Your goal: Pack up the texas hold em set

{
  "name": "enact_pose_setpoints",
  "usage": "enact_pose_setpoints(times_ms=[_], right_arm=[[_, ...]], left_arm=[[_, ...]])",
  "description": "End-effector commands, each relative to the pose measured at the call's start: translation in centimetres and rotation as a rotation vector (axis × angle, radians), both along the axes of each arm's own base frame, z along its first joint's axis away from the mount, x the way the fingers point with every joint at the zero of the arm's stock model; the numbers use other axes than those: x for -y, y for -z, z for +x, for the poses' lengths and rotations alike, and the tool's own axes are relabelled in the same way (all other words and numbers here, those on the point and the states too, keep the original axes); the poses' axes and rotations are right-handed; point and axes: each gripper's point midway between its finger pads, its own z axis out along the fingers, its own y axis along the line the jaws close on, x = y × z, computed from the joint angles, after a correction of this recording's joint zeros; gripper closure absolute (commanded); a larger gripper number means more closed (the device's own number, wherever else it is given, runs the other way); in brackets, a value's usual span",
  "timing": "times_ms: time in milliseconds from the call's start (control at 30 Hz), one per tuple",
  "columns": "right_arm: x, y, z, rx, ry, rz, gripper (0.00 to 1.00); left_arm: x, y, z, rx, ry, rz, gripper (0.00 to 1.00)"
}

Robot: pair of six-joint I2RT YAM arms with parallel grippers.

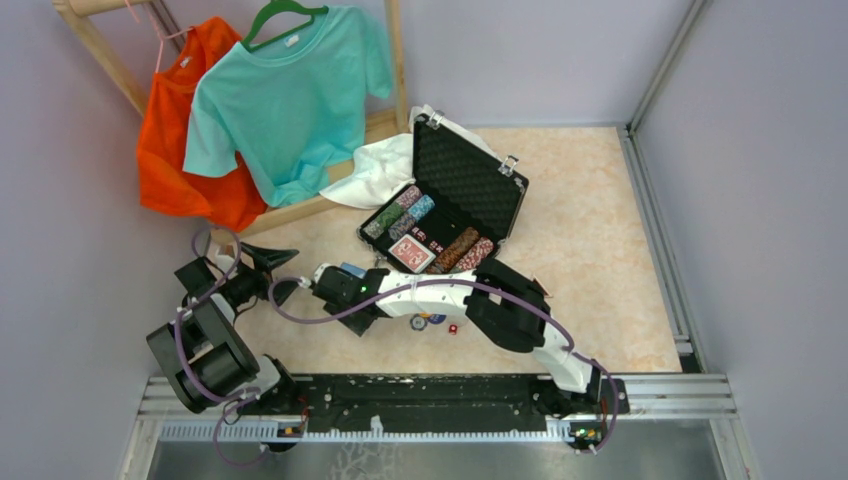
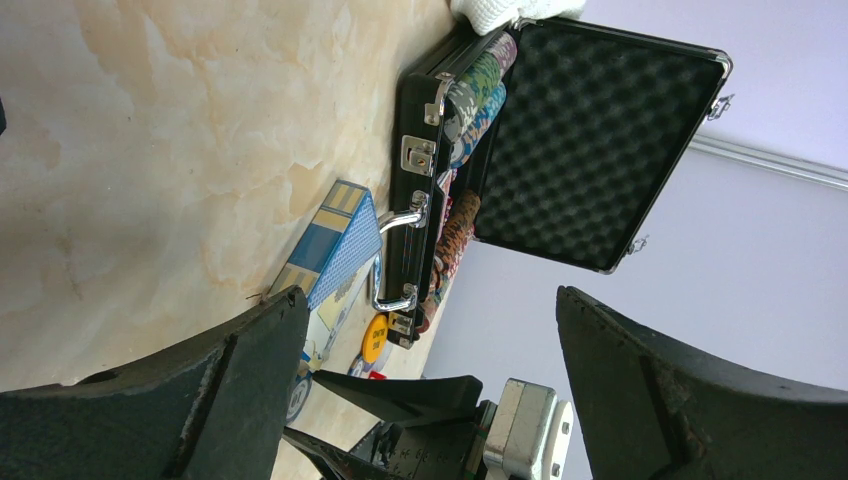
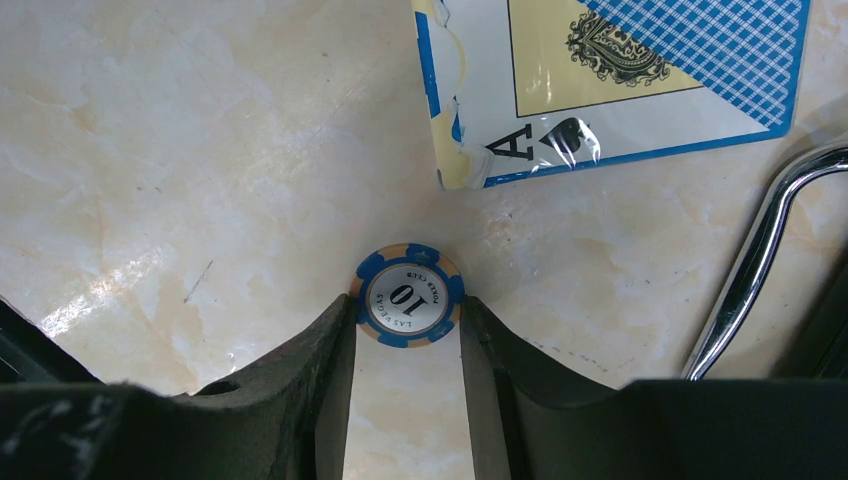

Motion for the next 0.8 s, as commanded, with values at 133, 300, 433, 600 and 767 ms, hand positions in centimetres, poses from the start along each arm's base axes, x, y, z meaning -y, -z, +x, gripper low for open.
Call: enact_pose_setpoints(times_ms=[133,300,433,600,767], right_arm=[[-0.3,-2.0,0.7,0.047,0.014,0.016,0.69],[-0.5,-3.9,1.0,0.069,0.022,0.055,0.69],[-0.4,-4.7,1.3,0.082,0.030,0.071,0.69],[-0.3,-5.4,1.5,0.090,0.037,0.084,0.69],[-1.7,-6.1,0.9,0.061,0.002,0.133,0.49]], left_arm=[[-0.1,-0.6,0.1,0.032,0.012,0.002,0.02],[0.0,-0.6,0.1,0.034,0.014,0.002,0.02],[0.0,-0.6,0.1,0.034,0.013,0.003,0.02],[0.0,-0.6,0.1,0.035,0.013,0.003,0.02],[0.0,-0.7,0.1,0.035,0.013,0.000,0.02]])
